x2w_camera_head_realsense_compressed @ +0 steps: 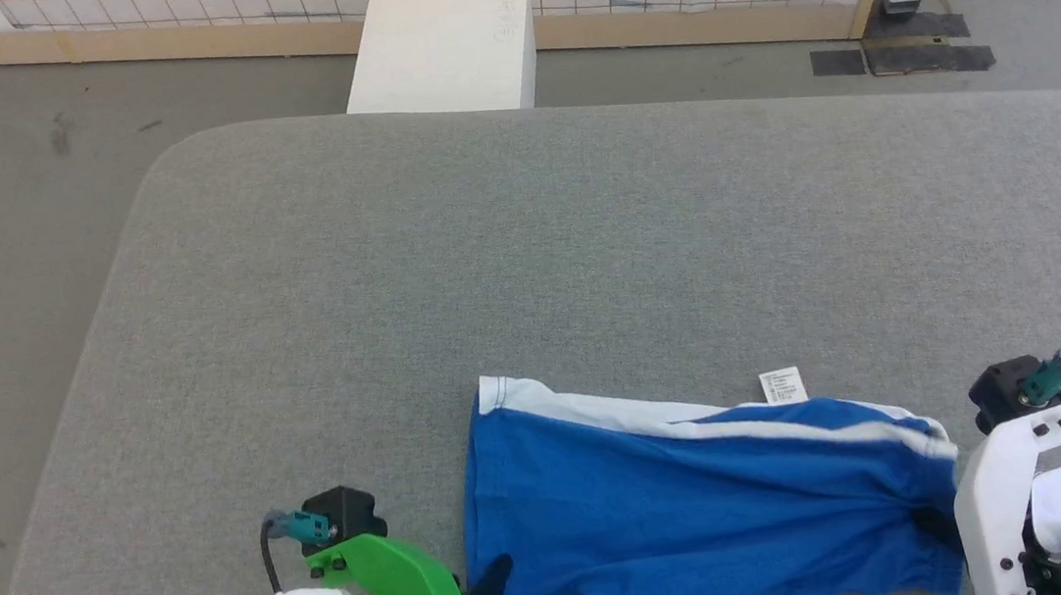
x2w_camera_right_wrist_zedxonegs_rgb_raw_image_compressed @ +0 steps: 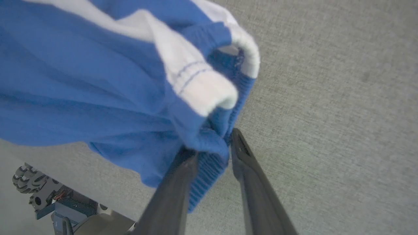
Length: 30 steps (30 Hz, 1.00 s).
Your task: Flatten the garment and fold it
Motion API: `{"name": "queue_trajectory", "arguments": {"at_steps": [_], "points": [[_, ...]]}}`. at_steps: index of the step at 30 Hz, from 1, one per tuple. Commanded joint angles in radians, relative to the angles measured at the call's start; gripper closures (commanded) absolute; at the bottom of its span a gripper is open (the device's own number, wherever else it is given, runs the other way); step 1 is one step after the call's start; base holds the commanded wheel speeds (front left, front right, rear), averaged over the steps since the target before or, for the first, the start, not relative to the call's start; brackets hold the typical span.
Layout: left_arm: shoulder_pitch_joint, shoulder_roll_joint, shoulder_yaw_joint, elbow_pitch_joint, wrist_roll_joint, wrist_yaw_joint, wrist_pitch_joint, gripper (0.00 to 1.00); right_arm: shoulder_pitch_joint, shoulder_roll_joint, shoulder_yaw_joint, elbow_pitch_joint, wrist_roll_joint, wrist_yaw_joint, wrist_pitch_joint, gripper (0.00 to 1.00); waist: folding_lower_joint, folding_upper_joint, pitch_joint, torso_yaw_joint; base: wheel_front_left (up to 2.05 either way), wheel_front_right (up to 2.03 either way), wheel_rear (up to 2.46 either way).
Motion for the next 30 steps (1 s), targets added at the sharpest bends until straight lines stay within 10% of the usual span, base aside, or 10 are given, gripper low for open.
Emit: {"name": "queue_trajectory", "arguments": {"at_steps": [1,10,23,30], "points": [[0.011,0.001,0.001,0.005,0.005,-0.002,-0.008,0.00,0.011,0.006,0.005,-0.003,0.000,-0.002,-0.022,0.00,0.0000,0.0000,-0.001,-0.002,0.00,0.00,0.00],[-0.017,0.032,0.088,-0.089,0.015,-0.005,-0.116,0.00,0.048,0.029,-0.036,-0.086,0.019,-0.002,-0.082,0.00,0.0000,0.0000,-0.024,-0.015,0.00,0.00,0.00],[-0.041,0.078,0.173,-0.120,0.340,-0.061,-0.750,0.00,0.085,0.131,-0.131,-0.160,-0.097,-0.002,-0.191,0.00,0.0000,0.0000,-0.022,-0.036,0.00,0.00,0.00],[-0.035,0.009,0.203,-0.193,0.528,-0.089,-0.778,0.00,0.050,0.159,-0.114,-0.076,-0.152,-0.002,-0.190,0.00,0.0000,0.0000,0.009,-0.035,0.00,0.00,0.00]]}}
